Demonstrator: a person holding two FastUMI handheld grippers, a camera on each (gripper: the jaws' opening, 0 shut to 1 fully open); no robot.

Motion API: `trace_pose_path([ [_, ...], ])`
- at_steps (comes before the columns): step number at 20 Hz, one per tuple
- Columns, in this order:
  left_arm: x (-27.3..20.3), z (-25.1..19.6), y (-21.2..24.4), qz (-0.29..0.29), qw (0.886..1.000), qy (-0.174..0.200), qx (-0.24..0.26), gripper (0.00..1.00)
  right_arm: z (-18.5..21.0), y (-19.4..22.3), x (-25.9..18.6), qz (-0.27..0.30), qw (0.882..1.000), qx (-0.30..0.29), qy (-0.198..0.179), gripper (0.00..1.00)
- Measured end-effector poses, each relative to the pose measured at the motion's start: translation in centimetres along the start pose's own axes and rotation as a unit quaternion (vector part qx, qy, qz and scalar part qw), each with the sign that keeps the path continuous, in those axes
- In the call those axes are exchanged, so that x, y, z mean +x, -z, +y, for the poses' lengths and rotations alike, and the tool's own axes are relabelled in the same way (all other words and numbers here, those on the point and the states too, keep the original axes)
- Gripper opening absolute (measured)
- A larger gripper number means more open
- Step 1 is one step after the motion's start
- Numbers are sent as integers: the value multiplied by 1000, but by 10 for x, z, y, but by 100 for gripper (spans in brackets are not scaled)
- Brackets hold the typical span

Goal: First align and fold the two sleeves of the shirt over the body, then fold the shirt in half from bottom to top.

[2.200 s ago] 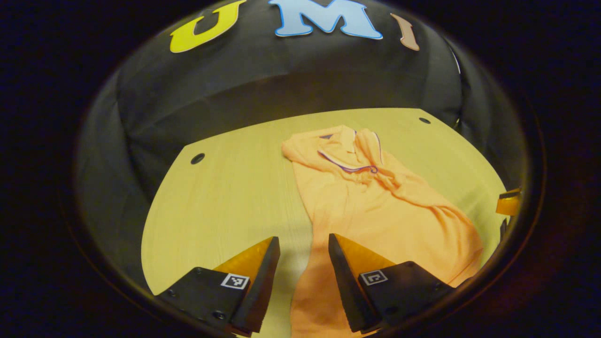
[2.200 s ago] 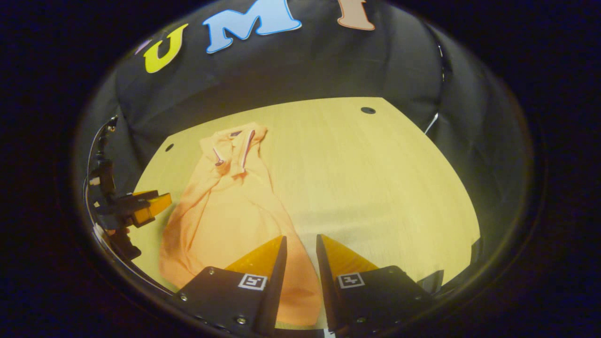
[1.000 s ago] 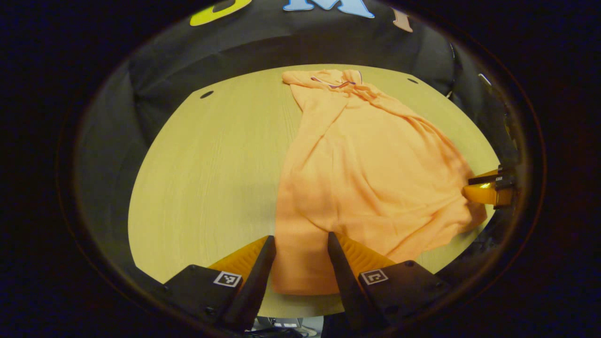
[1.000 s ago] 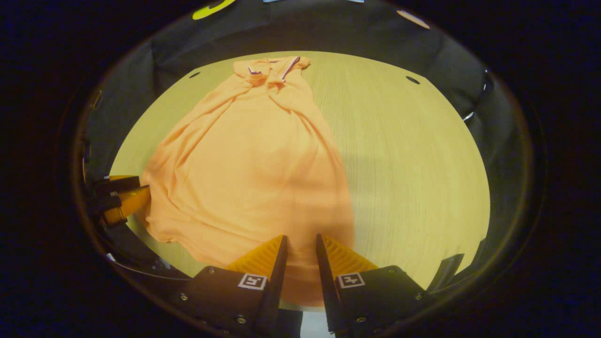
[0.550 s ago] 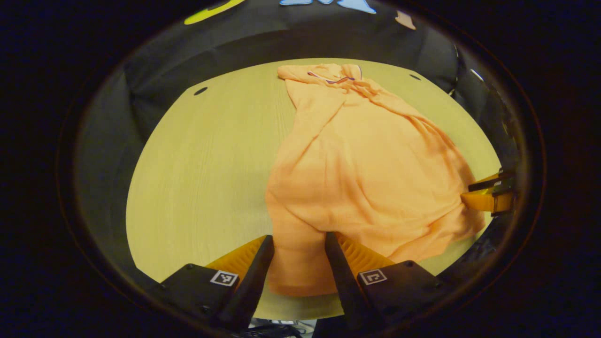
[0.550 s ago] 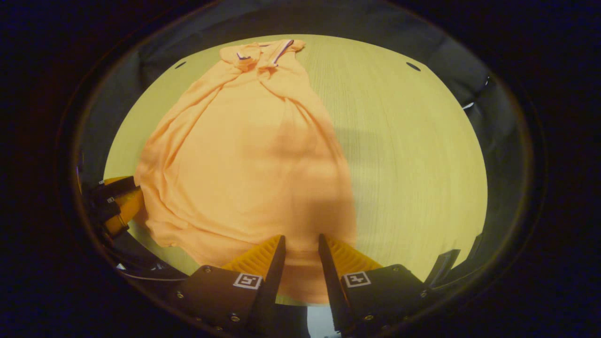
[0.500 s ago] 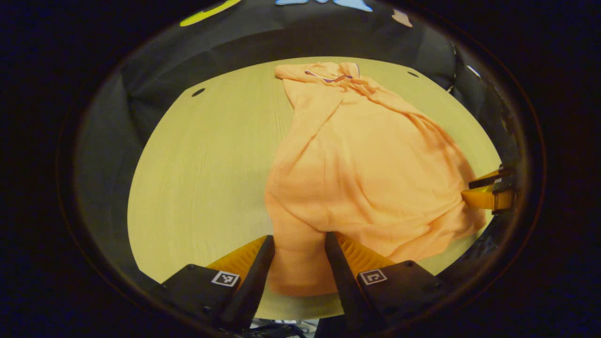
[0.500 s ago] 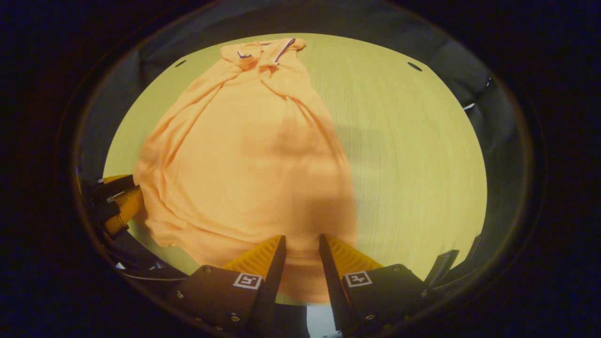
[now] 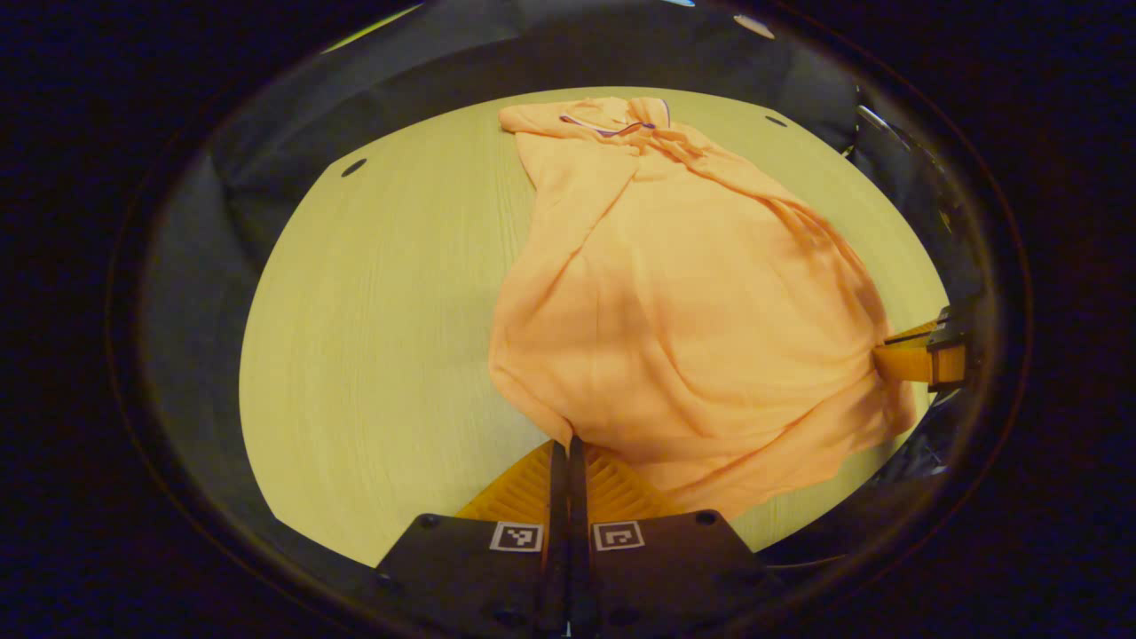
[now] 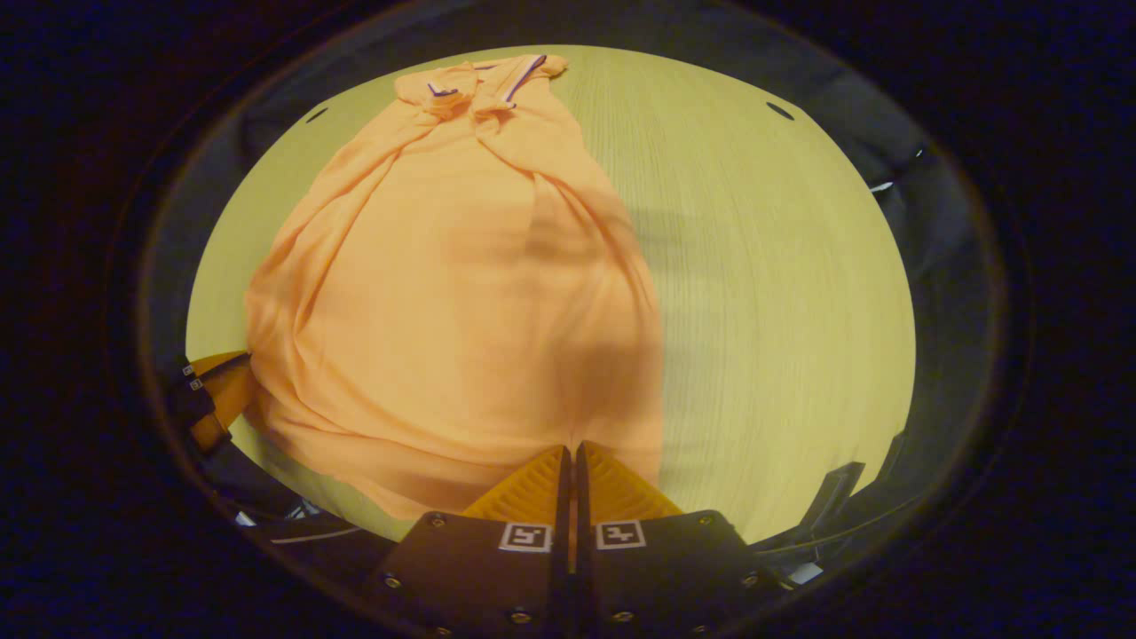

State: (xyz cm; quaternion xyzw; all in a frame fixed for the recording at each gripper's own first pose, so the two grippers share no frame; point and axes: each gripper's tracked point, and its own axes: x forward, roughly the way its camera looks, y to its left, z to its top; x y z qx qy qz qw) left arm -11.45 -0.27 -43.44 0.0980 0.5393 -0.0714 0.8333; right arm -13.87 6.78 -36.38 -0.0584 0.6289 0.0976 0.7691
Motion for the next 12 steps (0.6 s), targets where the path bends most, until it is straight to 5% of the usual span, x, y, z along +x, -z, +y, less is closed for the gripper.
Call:
trace_pose_path([
  [12, -3, 10, -13, -7, 999, 14, -39, 6, 0, -19, -9, -42, 997, 60, -36, 0],
])
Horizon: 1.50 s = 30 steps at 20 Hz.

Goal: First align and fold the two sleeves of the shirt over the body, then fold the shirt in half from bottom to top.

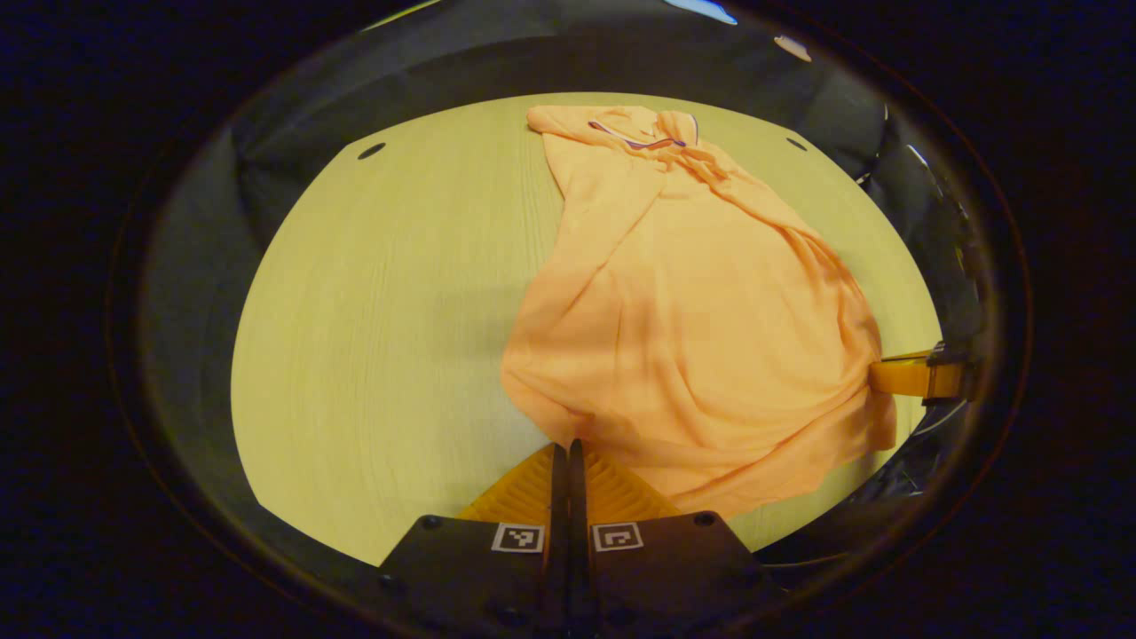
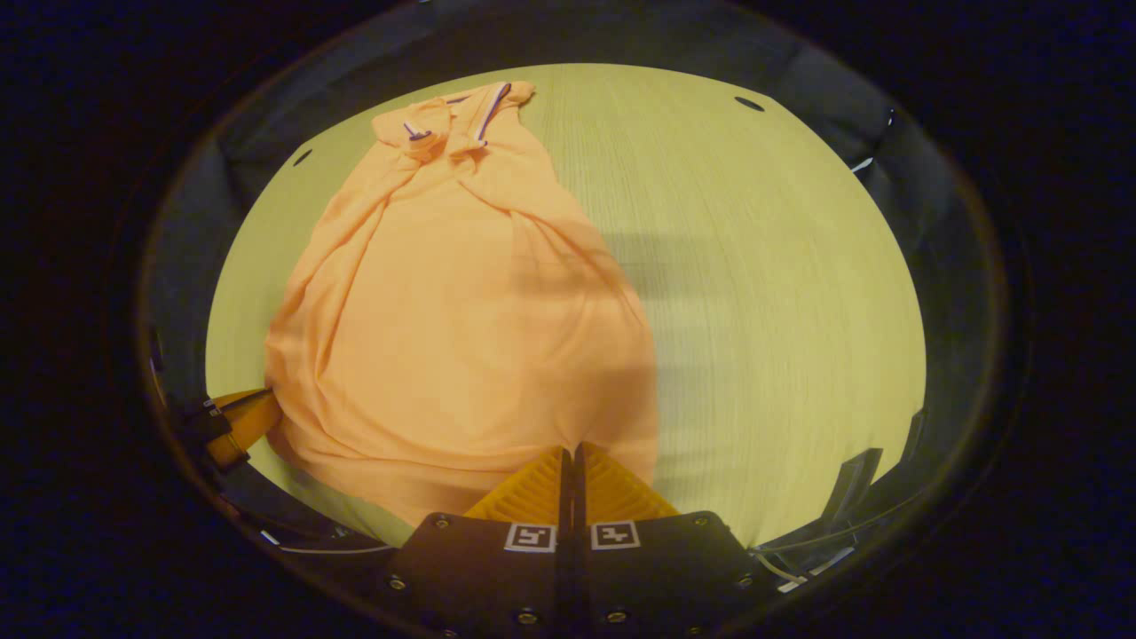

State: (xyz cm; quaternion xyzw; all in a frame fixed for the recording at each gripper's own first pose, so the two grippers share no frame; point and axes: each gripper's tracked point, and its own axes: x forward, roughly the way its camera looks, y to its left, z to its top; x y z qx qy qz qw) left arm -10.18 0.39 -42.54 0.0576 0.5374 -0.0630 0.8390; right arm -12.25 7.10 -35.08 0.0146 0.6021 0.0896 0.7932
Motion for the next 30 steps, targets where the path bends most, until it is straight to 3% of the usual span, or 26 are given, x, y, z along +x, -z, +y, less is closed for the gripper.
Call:
trace_pose_path([
  [8, -4, 10, -71, -36, 999, 1, -4, 6, 8, -70, -14, -51, 998, 28, -20, 0],
  [23, 24, 42, -276, -121, 992, 8, -16, 6, 31, -295, -20, -169, 985, 10, -32, 0],
  [30, 53, 54, -364, -157, 987, 15, -39, 6, 40, -376, -10, -206, 978, 9, -34, 0],
])
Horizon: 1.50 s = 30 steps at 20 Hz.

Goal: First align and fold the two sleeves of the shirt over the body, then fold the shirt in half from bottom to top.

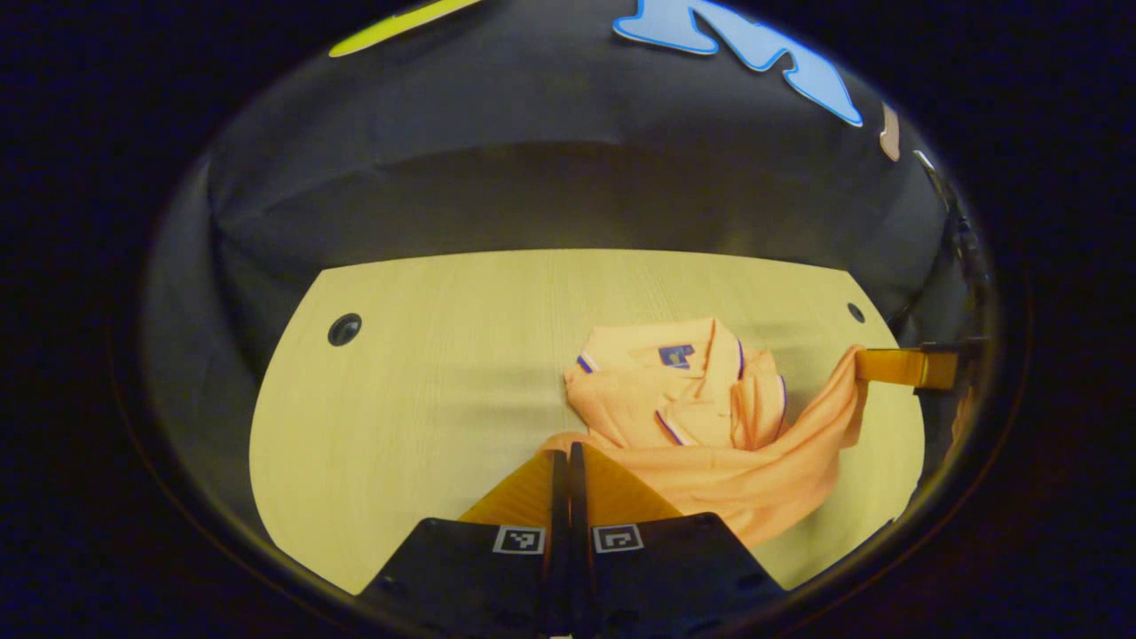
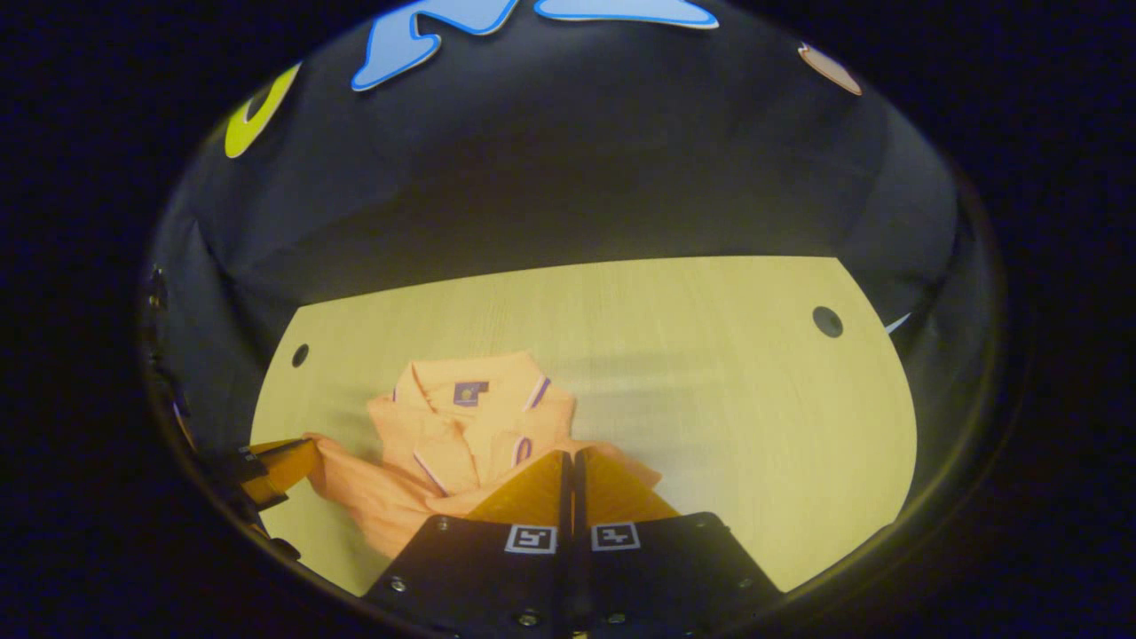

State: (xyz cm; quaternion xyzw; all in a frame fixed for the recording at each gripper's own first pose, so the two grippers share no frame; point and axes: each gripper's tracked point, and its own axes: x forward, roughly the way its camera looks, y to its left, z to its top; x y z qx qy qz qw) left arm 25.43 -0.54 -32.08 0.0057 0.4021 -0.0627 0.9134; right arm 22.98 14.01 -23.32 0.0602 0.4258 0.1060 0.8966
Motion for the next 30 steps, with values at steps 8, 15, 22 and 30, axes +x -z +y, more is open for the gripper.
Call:
trace_pose_path([
  [8, 61, 11, -46, -32, 999, -4, -23, 5, -10, -62, 52, -44, 999, 32, 5, 0],
  [15, 100, 9, -75, -66, 997, -5, -28, 5, -18, -84, 94, -73, 997, 37, 3, 0],
  [22, 131, 22, -58, -56, 997, -20, -43, 5, -30, -66, 122, -54, 998, 31, 3, 0],
  [30, 138, 22, -55, -50, 997, -50, -25, 6, -28, -55, 140, -34, 999, 31, -1, 0],
])
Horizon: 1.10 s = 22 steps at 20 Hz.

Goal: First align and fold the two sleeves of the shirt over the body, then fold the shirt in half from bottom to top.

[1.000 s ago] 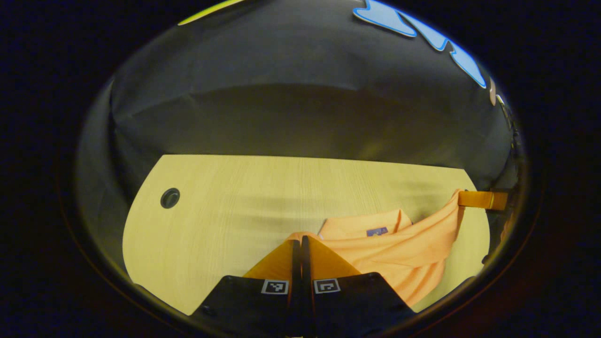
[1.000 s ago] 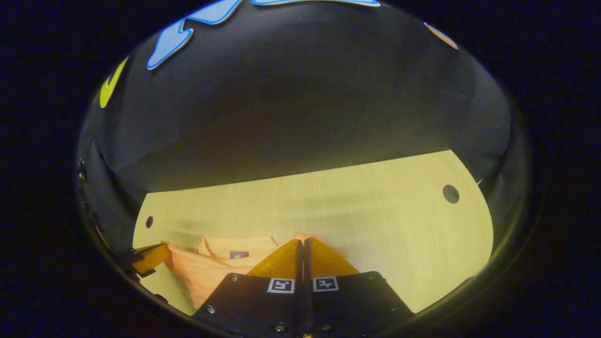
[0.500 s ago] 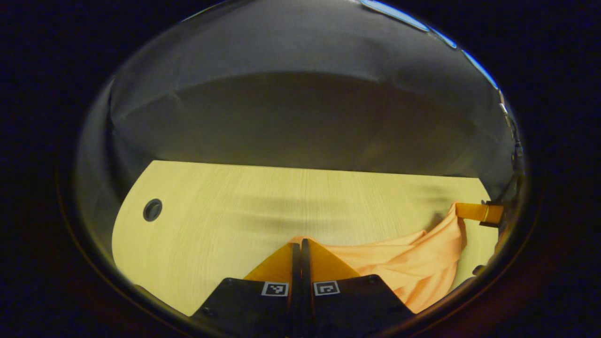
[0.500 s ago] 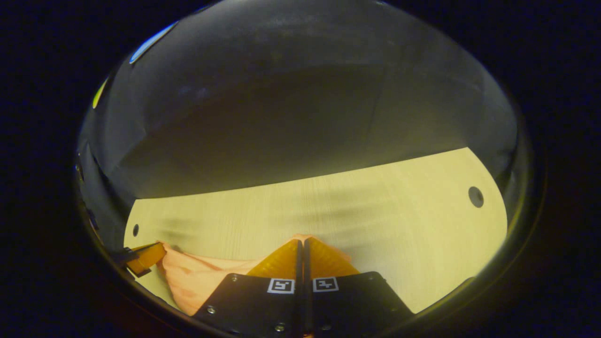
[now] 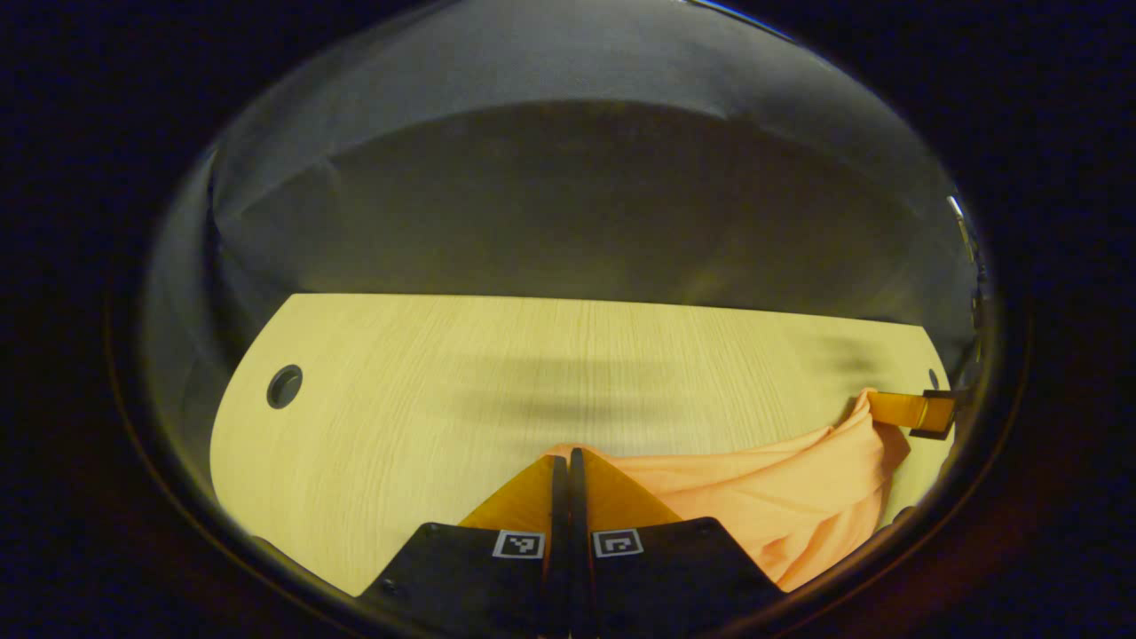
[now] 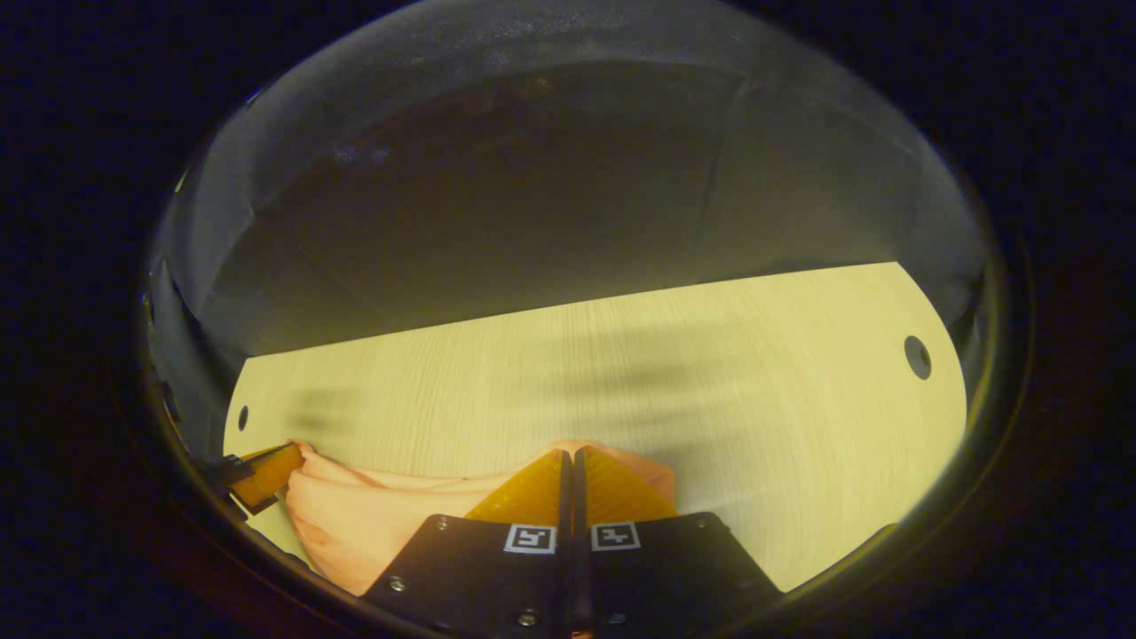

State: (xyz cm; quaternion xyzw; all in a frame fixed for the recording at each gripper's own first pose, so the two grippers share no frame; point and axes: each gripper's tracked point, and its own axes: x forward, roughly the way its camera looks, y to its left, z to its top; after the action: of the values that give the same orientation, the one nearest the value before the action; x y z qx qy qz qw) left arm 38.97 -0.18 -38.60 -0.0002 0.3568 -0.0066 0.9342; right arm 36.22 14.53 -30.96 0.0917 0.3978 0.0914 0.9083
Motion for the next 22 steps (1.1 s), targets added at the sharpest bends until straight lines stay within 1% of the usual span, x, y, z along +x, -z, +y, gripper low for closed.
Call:
trace_pose_path([
  [2, -1, 0, 2, 3, 1000, 0, 2, 10, 1, 0, 0, 0, 1000, -2, -5, 3],
  [3, -2, -4, 2, 4, 1000, 7, 1, 16, 3, 3, 0, 2, 1000, 0, -12, 5],
  [4, -4, -11, 0, 2, 1000, 16, -1, 19, 9, 4, -2, 3, 1000, 4, -26, 8],
  [5, -2, -12, 0, 2, 1000, 16, 2, 33, 15, 4, -5, 2, 999, 4, -36, 27],
  [6, -1, -10, 1, 5, 1000, 13, 7, 48, 15, 2, -6, 0, 999, -3, -35, 45],
  [7, -2, -11, 1, 2, 1000, 14, 10, 50, 16, 0, -6, -8, 999, -15, -35, 54],
  [8, -4, -11, -2, -5, 1000, 14, 8, 49, 15, -3, -10, -16, 999, -27, -33, 53],
  [9, -10, -13, -6, -13, 1000, 20, 1, 58, 17, -6, -12, -26, 998, -38, -31, 54],
  [10, -15, -13, -11, -21, 999, 23, -6, 67, 17, -10, -15, -35, 998, -46, -28, 53],
  [11, -24, -14, -18, -28, 999, 28, -12, 70, 18, -15, -20, -43, 997, -49, -27, 53],
  [13, -41, -15, -28, -40, 999, 29, -7, 70, 21, -24, -38, -54, 997, -47, -30, 54],
  [14, -53, -15, -33, -47, 998, 29, 0, 79, 23, -28, -51, -59, 997, -44, -34, 54],
  [15, -67, -18, -38, -51, 998, 30, 5, 74, 22, -32, -64, -63, 996, -44, -36, 54],
  [16, -82, -22, -41, -56, 998, 32, 7, 78, 22, -37, -78, -67, 996, -44, -38, 54],
  [17, -98, -25, -45, -63, 997, 36, 7, 74, 18, -39, -91, -72, 996, -44, -40, 54],
  [18, -114, -28, -48, -69, 997, 41, 7, 74, 15, -42, -106, -77, 995, -45, -41, 54],
  [19, -133, -28, -48, -74, 996, 44, 6, 78, 11, -43, -115, -82, 995, -47, -42, 54],
  [22, -189, -32, -53, -90, 995, 49, 4, 78, 18, -36, -154, -96, 993, -50, -46, 54],
])
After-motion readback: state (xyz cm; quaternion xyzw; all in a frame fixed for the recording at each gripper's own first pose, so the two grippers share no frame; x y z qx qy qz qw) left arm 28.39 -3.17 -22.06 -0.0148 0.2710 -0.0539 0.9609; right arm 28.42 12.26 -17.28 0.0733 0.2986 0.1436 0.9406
